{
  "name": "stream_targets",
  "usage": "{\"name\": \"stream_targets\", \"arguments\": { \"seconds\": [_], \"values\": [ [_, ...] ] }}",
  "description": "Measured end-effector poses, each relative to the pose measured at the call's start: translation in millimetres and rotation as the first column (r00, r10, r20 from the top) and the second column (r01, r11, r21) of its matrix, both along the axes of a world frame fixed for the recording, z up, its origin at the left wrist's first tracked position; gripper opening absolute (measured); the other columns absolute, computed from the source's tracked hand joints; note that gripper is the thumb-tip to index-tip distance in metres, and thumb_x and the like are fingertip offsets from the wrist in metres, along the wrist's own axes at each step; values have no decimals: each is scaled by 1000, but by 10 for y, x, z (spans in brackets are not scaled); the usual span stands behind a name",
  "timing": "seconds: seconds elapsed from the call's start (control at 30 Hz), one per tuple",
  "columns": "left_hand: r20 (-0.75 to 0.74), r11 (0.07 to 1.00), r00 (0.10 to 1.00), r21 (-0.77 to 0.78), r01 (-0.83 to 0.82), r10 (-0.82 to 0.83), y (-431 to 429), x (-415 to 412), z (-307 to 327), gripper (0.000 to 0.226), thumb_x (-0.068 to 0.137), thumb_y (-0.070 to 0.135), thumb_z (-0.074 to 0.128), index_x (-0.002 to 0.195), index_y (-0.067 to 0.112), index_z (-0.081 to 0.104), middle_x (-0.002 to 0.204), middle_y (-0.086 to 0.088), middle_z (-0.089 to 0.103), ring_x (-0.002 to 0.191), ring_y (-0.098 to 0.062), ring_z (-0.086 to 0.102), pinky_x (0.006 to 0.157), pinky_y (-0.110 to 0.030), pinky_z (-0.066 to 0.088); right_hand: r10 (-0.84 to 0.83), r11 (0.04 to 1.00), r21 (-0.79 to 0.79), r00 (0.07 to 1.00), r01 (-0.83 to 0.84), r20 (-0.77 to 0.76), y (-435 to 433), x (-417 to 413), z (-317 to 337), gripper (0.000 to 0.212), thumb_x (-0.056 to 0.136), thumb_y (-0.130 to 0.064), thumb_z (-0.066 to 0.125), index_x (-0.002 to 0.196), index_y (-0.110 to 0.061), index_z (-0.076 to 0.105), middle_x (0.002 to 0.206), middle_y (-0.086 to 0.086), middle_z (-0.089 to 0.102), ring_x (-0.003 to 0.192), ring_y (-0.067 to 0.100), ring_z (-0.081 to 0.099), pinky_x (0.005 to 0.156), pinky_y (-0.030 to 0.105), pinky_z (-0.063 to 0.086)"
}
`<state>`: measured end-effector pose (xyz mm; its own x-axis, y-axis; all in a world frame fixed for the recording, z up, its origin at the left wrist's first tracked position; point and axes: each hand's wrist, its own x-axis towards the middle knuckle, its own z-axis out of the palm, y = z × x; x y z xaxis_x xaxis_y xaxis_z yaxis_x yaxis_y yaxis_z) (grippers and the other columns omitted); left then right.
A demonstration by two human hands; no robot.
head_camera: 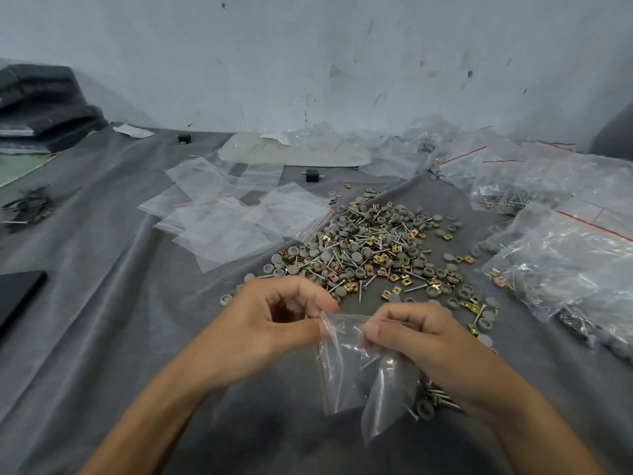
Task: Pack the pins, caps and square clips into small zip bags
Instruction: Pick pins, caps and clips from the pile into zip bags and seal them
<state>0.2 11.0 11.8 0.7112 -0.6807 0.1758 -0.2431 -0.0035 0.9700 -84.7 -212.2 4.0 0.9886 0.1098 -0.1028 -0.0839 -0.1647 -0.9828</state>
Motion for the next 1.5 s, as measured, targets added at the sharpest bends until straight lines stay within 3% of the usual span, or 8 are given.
{"name": "stream_targets", "arguments": {
  "seconds": [0.23, 0.47, 0.8, 1.0, 1.13, 1.27, 1.4, 1.5],
  "values": [
    [-3, 970, 988, -190, -152, 154, -49, -14, 7, 14, 67, 18, 86, 73, 21, 74, 66, 6, 62, 61, -4, 53, 58, -14, 43, 64, 973, 224, 998, -59, -13, -12, 15, -36, 32, 78, -39, 76, 78, -7, 71, 71, 15, 52, 60, 20, 49, 53, 22, 40],
    [40, 984, 994, -150, -97, 104, -50, -7, -19, 19, 75, 10, 78, 84, 27, 76, 76, 8, 58, 69, -5, 51, 64, -15, 44, 15, 974, 226, 999, -8, -32, -4, 7, -69, 34, 78, -41, 78, 76, -7, 71, 70, 46, 31, 60, 63, 28, 62, 53, 13],
    [-31, 947, 982, -261, -186, 184, -51, -36, 3, 9, 63, 22, 82, 69, 23, 75, 74, 2, 68, 67, -7, 60, 62, -18, 48, 122, 956, 270, 992, -113, -15, -43, 36, -86, 35, 82, -41, 77, 79, -7, 71, 68, 28, 48, 66, 35, 41, 59, 38, 24],
    [-274, 991, 955, 31, 130, -116, -17, -60, -41, 40, 79, 24, 81, 118, 25, 72, 112, -14, 72, 99, -26, 68, 89, -37, 57, 72, 968, 232, 994, -91, 87, -57, 24, -89, 25, 87, -39, 75, 85, -14, 77, 50, -7, 48, 42, 2, 43, 44, 12, 35],
    [-210, 993, 975, 76, 94, -76, 51, -28, 15, 21, 95, 17, 65, 110, 26, 77, 80, 0, 69, 67, -17, 59, 54, -20, 47, -55, 995, 95, 987, 41, 149, -128, 46, -84, 37, 75, -51, 82, 82, -15, 76, 63, 1, 53, 54, 11, 46, 49, 21, 38],
    [-172, 969, 958, -49, -241, 230, 239, 145, 87, 36, 98, 20, 49, 118, 34, 75, 58, 6, 61, 45, -7, 50, 42, -18, 40, -329, 942, 4, 922, 335, 202, -286, 60, -27, 32, 71, -49, 82, 82, -19, 75, 62, 4, 56, 49, 16, 42, 43, 22, 36],
    [335, 635, 570, -123, -763, 750, 391, 256, 75, 37, 105, 26, 44, 126, 43, 68, 67, 9, 62, 57, -2, 58, 54, -14, 47, -522, 848, 21, 829, 529, 198, -441, 67, 25, 26, 73, -49, 74, 81, -25, 74, 51, -4, 49, 44, 14, 44, 44, 23, 40],
    [647, 487, 315, -99, -868, 694, 398, 263, 21, 40, 103, 33, 43, 137, 34, 61, 99, -6, 70, 94, -17, 62, 82, -31, 50, -513, 830, -108, 825, 547, 237, -476, 67, -4, 14, 86, -40, 73, 80, -28, 74, 52, -7, 50, 47, 11, 47, 49, 28, 43]
  ]
}}
